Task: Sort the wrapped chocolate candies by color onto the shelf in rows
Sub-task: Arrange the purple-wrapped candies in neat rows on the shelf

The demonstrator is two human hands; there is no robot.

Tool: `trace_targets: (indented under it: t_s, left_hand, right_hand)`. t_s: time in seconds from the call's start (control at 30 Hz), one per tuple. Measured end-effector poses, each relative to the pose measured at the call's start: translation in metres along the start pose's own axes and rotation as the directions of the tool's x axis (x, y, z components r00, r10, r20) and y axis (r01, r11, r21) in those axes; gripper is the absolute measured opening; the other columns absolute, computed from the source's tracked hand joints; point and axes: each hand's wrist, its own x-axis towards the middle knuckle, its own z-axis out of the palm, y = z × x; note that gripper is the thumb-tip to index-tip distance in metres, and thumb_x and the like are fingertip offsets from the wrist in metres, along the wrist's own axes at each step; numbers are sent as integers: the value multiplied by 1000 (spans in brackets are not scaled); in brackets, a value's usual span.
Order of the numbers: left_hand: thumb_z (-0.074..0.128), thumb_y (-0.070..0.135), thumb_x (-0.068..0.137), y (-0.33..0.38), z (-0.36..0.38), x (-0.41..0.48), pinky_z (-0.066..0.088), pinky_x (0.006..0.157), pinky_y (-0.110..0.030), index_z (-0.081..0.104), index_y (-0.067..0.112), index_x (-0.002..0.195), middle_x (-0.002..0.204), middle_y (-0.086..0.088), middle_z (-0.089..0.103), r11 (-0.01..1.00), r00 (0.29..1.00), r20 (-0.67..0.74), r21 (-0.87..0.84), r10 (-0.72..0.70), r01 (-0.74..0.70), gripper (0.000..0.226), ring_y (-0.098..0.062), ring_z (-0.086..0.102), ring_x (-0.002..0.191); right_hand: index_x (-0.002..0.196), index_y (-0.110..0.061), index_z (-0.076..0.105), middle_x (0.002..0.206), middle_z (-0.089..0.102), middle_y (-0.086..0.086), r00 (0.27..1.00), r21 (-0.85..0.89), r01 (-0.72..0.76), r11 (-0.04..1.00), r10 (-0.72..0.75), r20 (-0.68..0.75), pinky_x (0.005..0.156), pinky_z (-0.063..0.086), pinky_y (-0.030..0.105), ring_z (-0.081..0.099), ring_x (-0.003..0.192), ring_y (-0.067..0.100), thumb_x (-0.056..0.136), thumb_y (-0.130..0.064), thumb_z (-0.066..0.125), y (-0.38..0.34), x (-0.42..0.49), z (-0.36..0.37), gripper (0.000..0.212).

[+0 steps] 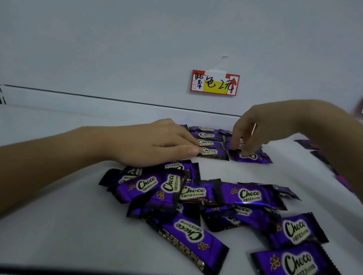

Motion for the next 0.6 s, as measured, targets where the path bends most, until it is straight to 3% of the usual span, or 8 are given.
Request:
trace_targets:
  t_s: [0.1,0.17,0.23,0.3,0.37,0.4,0.5,0.6]
  left_hand:
    - [15,66,84,0,-1,2,14,101,-2,50,33,135,138,18,44,1000,999,-43,-21,-4,3,70,4,32,124]
    - [21,58,90,0,-5,1,16,98,1,55,26,132,136,14,48,999,997,-79,-38,-15,13,63,5,36,121]
    - [22,53,93,-6,-9,-2,21,94,4,60,19,128,132,9,53,997,993,-113,-57,-48,41,62,4,42,116]
    - [19,67,92,-17,-13,-7,31,100,-9,62,17,125,127,3,59,992,985,-127,-59,-116,109,74,-4,50,113]
    - [10,84,75,-28,-18,-11,38,103,-31,63,16,121,121,0,61,974,965,-135,-10,-224,224,97,-12,54,111]
    - [7,87,71,-32,-20,-13,39,103,-36,62,18,121,122,1,61,961,953,-135,10,-271,275,102,-14,54,112]
    - [12,78,82,-38,-19,-13,35,106,-32,58,18,126,131,3,56,940,934,-104,-32,-342,341,88,-14,49,120]
    - [13,67,78,-36,-13,-11,29,100,-23,53,21,132,137,7,52,926,927,-53,-95,-371,365,81,-10,45,123]
  right_hand:
    - [101,-33,67,100,65,-4,989,31,20,999,-16,-146,79,49,28,61,89,14,85,-23,67,7,4,-1,19]
    - [118,-30,63,119,63,-4,965,-32,-30,999,20,-261,95,42,30,58,107,17,89,-20,60,14,13,4,31]
    - [129,-26,57,130,58,-5,962,-55,-67,996,50,-269,95,35,25,53,116,16,92,-14,51,19,18,11,39]
    - [127,-27,60,129,59,-6,975,-49,-62,997,50,-215,93,35,25,52,113,14,94,-8,43,22,21,15,42]
    - [126,-26,61,130,58,-4,978,-49,-76,996,65,-200,91,34,24,50,115,15,95,-6,38,22,20,14,43]
    - [127,-25,60,132,56,-3,976,-50,-85,995,73,-206,91,33,24,49,118,16,96,-6,37,23,20,13,43]
    - [129,-23,59,136,53,-1,973,-49,-94,994,82,-218,95,32,25,46,124,19,97,-8,37,23,21,14,41]
    - [129,-23,59,135,55,-2,971,-42,-76,996,65,-229,100,33,27,48,123,18,98,-15,41,23,23,16,36]
